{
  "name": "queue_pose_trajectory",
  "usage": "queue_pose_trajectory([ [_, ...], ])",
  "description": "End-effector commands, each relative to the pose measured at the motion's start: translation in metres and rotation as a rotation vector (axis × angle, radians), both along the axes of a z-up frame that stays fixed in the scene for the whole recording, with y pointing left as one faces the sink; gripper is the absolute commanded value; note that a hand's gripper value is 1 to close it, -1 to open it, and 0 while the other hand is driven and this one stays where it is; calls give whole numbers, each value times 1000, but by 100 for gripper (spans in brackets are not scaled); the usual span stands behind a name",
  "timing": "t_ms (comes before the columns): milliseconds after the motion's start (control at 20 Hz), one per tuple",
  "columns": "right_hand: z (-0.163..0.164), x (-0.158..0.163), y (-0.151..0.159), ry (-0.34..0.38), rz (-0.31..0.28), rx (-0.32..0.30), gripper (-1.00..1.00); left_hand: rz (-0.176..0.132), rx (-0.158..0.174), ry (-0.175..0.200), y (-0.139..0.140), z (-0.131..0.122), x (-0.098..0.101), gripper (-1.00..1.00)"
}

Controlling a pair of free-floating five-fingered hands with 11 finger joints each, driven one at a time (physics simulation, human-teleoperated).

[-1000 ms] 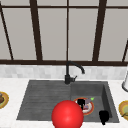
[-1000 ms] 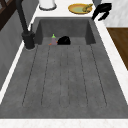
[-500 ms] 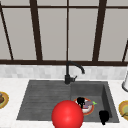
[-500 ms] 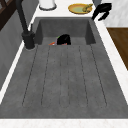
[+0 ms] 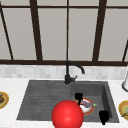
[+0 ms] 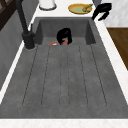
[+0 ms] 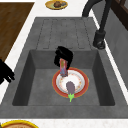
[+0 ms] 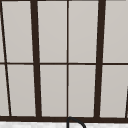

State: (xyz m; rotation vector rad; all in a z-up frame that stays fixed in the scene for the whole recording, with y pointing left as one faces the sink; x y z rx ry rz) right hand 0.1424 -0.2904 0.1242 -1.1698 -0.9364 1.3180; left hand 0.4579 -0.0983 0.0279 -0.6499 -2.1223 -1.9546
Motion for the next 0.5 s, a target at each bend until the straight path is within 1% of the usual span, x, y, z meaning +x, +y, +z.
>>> queue_pose_trajectory([
  [0, 0, 0, 0, 0, 0, 0, 0, -11, 10, 15, 26, 27, -8, 100],
  [50, 0, 0, 0, 0, 0, 0, 0, -4, 7, 26, 31, 33, -9, 100],
  [100, 0, 0, 0, 0, 0, 0, 0, 0, 26, 35, 30, 39, -6, 100],
  [150, 0, 0, 0, 0, 0, 0, 0, 0, 19, 16, 34, 50, -8, 100],
  [200, 0, 0, 0, 0, 0, 0, 0, 1, 12, 7, 36, 58, -10, 100],
  [250, 0, 0, 0, 0, 0, 0, 0, 1, 4, 5, 36, 65, -9, 100],
  [300, 0, 0, 0, 0, 0, 0, 0, 2, 5, 5, 39, 73, -10, 100],
  [350, 0, 0, 0, 0, 0, 0, 0, -2, -10, 5, 41, 80, -10, 100],
  [450, 0, 0, 0, 0, 0, 0, 0, -10, -26, 4, 43, 94, -9, 100],
])
